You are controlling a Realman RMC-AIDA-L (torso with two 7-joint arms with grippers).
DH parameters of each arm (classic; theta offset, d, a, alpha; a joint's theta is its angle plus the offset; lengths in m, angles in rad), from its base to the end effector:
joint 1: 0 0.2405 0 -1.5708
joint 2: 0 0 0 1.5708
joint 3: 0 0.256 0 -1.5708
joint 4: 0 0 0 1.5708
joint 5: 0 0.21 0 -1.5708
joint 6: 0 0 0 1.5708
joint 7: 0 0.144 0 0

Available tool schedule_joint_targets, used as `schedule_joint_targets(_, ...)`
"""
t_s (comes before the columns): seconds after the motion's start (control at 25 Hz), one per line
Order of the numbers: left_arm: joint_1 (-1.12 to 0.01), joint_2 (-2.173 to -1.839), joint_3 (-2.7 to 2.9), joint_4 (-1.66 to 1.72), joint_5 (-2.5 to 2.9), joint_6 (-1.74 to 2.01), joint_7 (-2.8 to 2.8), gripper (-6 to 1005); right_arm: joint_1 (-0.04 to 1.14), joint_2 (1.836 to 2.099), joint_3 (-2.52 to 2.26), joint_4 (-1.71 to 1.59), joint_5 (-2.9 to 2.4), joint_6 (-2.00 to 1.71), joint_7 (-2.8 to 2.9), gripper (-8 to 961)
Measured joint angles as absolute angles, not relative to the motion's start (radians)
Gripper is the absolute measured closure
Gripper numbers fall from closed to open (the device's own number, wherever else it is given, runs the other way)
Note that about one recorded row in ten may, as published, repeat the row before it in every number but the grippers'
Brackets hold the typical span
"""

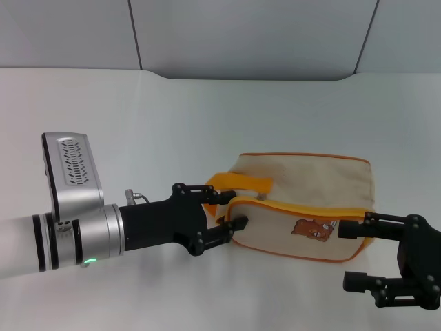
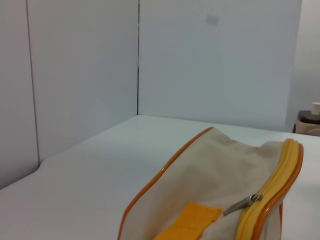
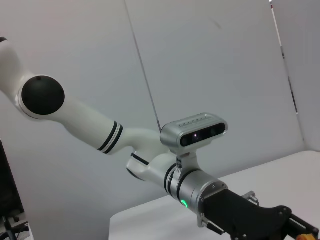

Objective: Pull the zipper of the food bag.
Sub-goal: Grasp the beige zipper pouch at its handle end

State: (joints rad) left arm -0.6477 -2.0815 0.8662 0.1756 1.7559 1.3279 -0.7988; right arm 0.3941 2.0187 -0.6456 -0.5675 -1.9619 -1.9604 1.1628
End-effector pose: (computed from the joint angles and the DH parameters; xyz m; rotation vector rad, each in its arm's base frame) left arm -0.2507 0.3179 -0.0860 -2.7589 -0.2684 -0.7080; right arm 0.2810 0.2499 0.0236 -2.8636 0.4467 1.0450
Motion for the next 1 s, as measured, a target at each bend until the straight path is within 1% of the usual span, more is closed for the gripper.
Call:
schedule_joint_targets(0.28, -0.651, -2.082, 0.863, 0.147, 1.716, 1.328, -0.753, 510, 0.394, 2.019, -0.622, -0.567, -1.962, -1.955, 1.163, 192)
schedule_joint_targets(0.48, -0.652, -2.082, 0.862, 0.150, 1.704, 1.345, -0.761, 747, 0.394, 2.027, -0.549, -0.566, -1.961, -1.950, 1.134, 193)
schedule_joint_targets(0.56, -0.652, -2.082, 0.862, 0.154, 1.702, 1.365, -0.766, 801, 0.394, 2.035, -0.496, -0.566, -1.960, -1.950, 1.107, 194)
schedule_joint_targets(0.6, -0.652, -2.082, 0.862, 0.156, 1.701, 1.375, -0.771, 828, 0.398, 2.044, -0.438, -0.559, -1.960, -1.947, 1.074, 194)
schedule_joint_targets(0.72, -0.651, -2.082, 0.862, 0.160, 1.696, 1.400, -0.785, 908, 0.408, 2.052, -0.373, -0.533, -1.960, -1.936, 1.019, 195)
schedule_joint_targets(1.0, -0.616, -2.072, 0.870, 0.289, 1.698, 1.527, -0.908, 914, 0.445, 2.082, -0.275, -0.431, -1.960, -1.858, 0.752, 197)
